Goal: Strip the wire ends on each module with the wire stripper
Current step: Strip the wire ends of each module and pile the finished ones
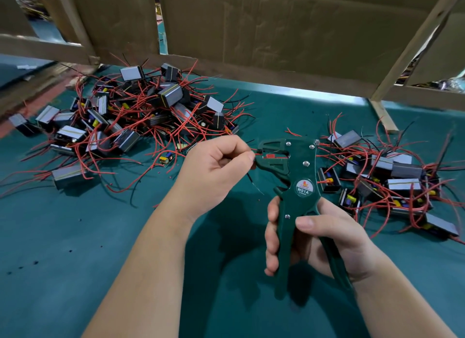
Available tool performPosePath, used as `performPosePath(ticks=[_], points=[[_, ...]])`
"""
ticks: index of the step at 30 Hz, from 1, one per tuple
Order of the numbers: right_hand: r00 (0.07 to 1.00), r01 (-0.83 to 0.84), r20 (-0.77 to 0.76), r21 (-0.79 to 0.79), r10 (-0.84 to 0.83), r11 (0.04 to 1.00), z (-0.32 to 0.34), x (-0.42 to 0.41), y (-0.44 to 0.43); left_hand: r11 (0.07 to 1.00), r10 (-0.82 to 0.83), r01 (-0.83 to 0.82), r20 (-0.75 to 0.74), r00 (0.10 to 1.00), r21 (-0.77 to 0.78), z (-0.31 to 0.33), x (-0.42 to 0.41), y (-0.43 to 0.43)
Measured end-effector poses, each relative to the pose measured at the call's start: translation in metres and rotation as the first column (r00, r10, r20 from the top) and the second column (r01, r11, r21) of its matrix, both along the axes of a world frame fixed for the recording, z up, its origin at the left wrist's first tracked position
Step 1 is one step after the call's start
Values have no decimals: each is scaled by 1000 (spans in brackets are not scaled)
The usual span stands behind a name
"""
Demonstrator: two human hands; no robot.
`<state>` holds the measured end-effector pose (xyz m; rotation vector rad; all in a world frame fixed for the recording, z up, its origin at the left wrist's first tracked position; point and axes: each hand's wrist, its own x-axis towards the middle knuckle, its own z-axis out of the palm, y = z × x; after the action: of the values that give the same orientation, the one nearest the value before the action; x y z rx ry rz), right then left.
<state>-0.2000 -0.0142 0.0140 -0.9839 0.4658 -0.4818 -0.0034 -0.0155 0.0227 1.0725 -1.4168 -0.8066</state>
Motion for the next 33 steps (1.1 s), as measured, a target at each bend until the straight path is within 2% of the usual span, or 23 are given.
performPosePath(ticks=[13,21,25,28,32,33], points=[[998,-27,-52,-12,26,1000,-5,-5,-2,990,-138,133,119,983,52,1,13,2],[990,-95,-96,65,101,993,1,-7,-5,970,-205,177,168,964,168,-1,20,3],[997,-3,-82,101,11,995,0,0,-2,969,-151,125,112,982,213,-1,20,3],[994,76,-92,103,-66,992,1,4,2,943,-128,141,-64,990,302,-2,20,1],[953,259,-161,5,-255,966,-1,12,6,957,-73,44,92,993,285,-5,19,-1],[938,310,-164,3,-305,951,-2,15,6,953,-72,42,89,993,301,-6,17,-2]])
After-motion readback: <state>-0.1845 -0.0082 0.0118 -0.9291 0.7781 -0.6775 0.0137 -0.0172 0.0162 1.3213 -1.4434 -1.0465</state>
